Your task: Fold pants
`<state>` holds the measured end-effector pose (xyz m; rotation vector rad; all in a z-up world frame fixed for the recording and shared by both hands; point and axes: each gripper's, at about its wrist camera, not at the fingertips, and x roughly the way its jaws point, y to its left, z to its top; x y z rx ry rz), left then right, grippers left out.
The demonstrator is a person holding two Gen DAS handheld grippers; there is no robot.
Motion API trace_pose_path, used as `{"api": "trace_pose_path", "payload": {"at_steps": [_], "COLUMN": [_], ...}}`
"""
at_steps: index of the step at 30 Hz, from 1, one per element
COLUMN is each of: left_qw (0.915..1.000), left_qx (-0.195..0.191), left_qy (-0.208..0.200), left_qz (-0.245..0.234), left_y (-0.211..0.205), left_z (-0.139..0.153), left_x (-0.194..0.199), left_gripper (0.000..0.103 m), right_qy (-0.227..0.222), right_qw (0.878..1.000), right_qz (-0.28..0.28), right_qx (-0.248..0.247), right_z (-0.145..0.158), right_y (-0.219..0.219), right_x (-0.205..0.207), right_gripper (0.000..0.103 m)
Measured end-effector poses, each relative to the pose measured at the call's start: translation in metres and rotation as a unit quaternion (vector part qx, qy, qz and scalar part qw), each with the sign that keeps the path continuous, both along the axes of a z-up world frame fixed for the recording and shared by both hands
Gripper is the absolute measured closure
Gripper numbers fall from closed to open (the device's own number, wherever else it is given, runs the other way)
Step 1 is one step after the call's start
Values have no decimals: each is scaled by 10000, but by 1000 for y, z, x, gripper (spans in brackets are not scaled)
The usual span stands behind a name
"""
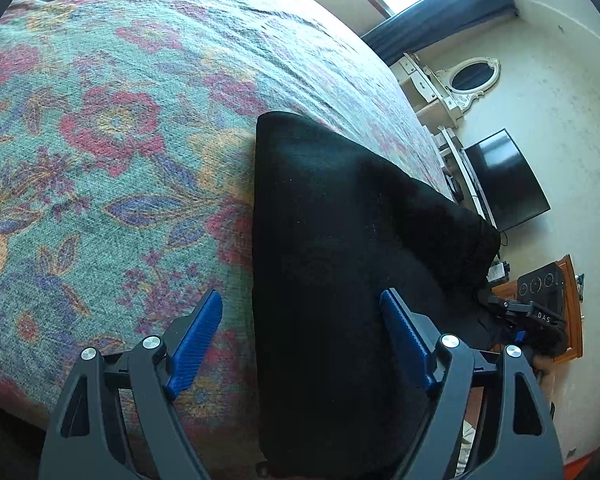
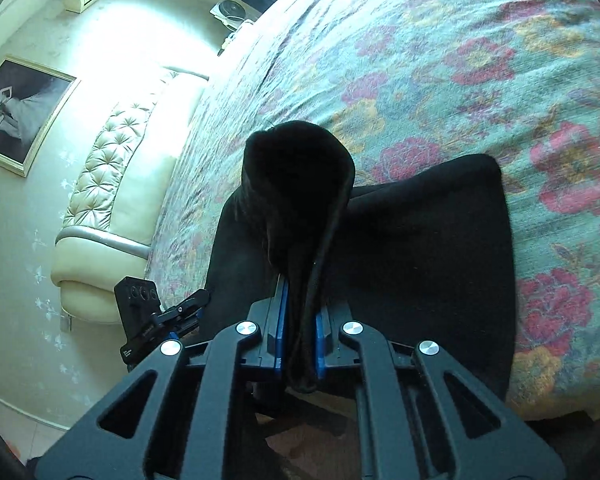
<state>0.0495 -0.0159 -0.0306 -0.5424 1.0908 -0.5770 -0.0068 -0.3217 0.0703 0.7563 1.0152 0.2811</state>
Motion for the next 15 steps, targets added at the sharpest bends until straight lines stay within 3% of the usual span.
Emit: {"api": "trace_pose_path", "payload": {"at_steps": [7,15], "left_qw": [9992,9989], "left_qx": [49,107], "left_qy": [-42,35], "left_qz": [-395,-448], "left_y": [-26,-34], "left_z": [1,-10], "left_x": [-10,-14], "left_gripper": [23,23], "right_qy": [197,410], "right_qw": [9990,9979], "right_qz": [-401,-478], "right_qx": [-26,113], "right_z": [-14,-46], "right_y": [-48,-57], "right_x": [-37,-33], "right_gripper": [94,94]}}
